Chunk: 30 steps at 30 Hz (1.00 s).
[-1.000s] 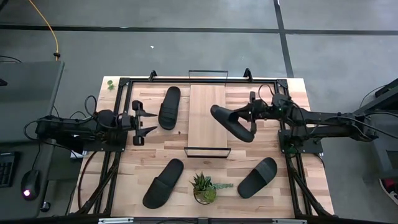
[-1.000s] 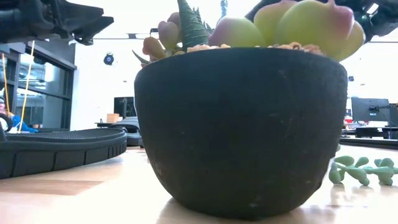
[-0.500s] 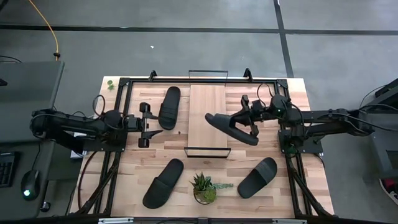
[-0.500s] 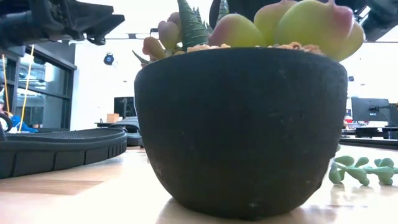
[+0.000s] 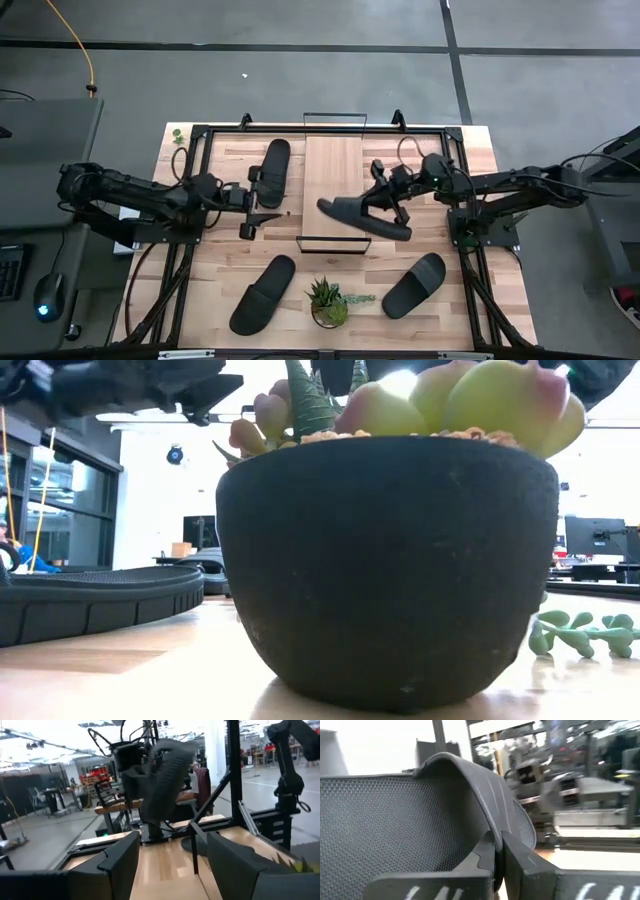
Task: Pick and place slides into the shelf
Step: Put the top right black slide on the shelf
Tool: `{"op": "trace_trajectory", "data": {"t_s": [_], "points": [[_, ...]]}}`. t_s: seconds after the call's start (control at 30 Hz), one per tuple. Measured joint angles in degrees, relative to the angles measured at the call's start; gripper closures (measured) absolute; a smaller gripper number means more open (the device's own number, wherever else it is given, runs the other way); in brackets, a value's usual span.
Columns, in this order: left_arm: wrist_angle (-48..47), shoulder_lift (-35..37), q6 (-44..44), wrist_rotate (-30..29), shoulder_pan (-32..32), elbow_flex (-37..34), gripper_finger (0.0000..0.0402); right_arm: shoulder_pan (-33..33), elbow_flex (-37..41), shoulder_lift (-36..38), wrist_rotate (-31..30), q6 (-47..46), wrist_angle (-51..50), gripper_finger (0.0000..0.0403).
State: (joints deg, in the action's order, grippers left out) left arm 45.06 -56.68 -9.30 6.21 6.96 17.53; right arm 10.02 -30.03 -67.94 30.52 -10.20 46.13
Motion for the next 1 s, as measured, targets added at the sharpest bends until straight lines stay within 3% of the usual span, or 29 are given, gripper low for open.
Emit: {"op": "trace_trajectory", "data": {"t_s": [0.27, 0.63, 1.0], "points": [[-0.08, -6.99, 0.79, 5.14, -0.49, 4.21, 0.0185, -3.78, -5.82, -6.0, 0.12, 1.4, -0.09, 0.0403], [0.57, -8.1, -1.03, 2.47, -4.86, 6.13, 0.0185, -6.03, -9.81, -11.16, 0.09, 1.66, -0.44, 0.0403], [0.33, -8.1, -0.96, 2.17, -4.79, 6.13, 0.0185, -6.03, -13.54, -16.63, 0.04, 2.99, -0.3, 0.0403]]}}
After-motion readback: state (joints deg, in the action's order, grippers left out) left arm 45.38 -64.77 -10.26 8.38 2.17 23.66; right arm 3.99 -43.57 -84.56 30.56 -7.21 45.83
